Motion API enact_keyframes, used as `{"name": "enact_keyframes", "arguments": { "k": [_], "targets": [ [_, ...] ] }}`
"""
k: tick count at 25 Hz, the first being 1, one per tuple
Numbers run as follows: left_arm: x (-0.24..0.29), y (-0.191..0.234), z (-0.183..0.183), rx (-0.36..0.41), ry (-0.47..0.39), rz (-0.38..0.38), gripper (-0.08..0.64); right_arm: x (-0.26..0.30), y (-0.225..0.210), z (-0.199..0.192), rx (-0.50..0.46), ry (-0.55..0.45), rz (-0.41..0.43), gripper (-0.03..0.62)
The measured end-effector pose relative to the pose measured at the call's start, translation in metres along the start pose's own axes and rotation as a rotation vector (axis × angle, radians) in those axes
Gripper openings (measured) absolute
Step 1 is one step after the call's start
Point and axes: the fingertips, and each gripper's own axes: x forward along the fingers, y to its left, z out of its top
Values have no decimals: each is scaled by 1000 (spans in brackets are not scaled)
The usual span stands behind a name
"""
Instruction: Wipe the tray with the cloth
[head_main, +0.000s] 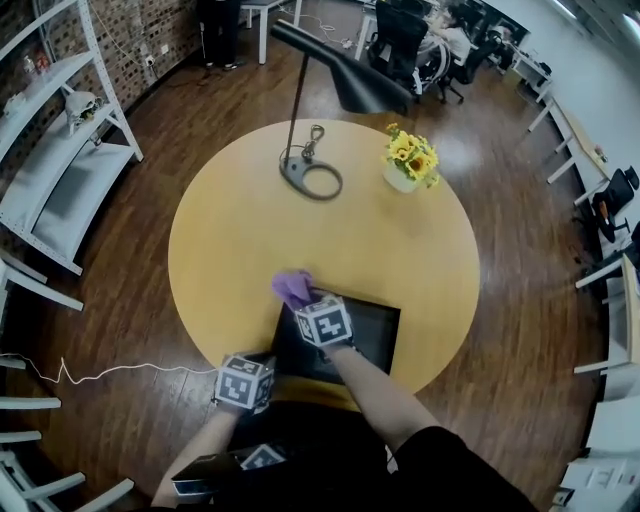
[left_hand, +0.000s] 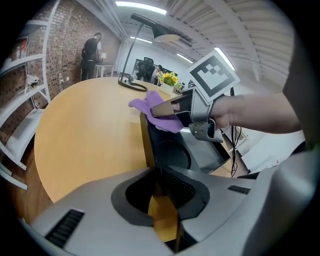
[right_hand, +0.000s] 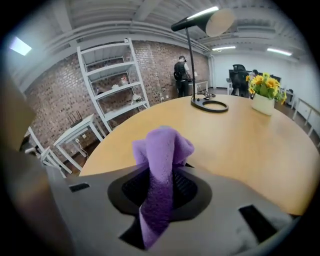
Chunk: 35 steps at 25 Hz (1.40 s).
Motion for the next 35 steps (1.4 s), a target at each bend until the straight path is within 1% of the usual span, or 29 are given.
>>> {"name": "enact_keyframes", "arguments": {
  "k": [3, 5, 9, 13, 16, 19, 21, 22, 24, 26, 28, 30, 32, 33, 35],
  "targets": [
    [1, 1, -1, -32, 8, -5, 44, -8, -10, -9, -37, 13, 7, 94],
    [2, 3, -3, -57, 14, -6, 44, -16, -20, -14, -41, -9, 4, 94],
    [0, 5, -4, -83, 7, -14, 46, -32, -39, -26, 11, -45, 7, 95],
    [-1, 7, -3, -108, -5, -12, 46, -41, -49, -32, 119, -66, 15, 95],
    [0, 7, -5, -128, 5, -11, 46, -50, -62, -42, 136, -54, -22, 95],
    [-1, 7, -3, -140, -14, -12, 46, -57, -78, -59, 141, -20, -65, 95],
    [-1, 7, -3, -148, -25, -7, 46, -62, -82, -61, 143, -13, -77, 95],
    [-1, 7, -3, -149, -30, -4, 46, -65, -80, -56, 143, -25, -72, 95],
    [-1, 7, -3, -150, -37, 1, 46, -71, -65, -40, 136, -77, -34, 94],
    [-2, 8, -3, -150, -43, 9, 46, -73, -37, -20, 134, -127, 36, 94],
    [-2, 10, -3, -152, -46, 19, 46, -69, -7, -2, 149, -141, 112, 95],
    [-2, 11, -4, -161, -52, 23, 46, -59, 18, 6, 209, -130, 173, 94],
    [-3, 12, -4, -173, -56, 25, 46, -45, 39, 1, 305, -90, 210, 94],
    [-3, 12, -4, -176, -57, 24, 46, -38, 47, -7, 339, -51, 211, 94],
    [-2, 11, -3, -176, -59, 24, 46, -26, 56, -26, 350, 16, 179, 94]
  ]
}}
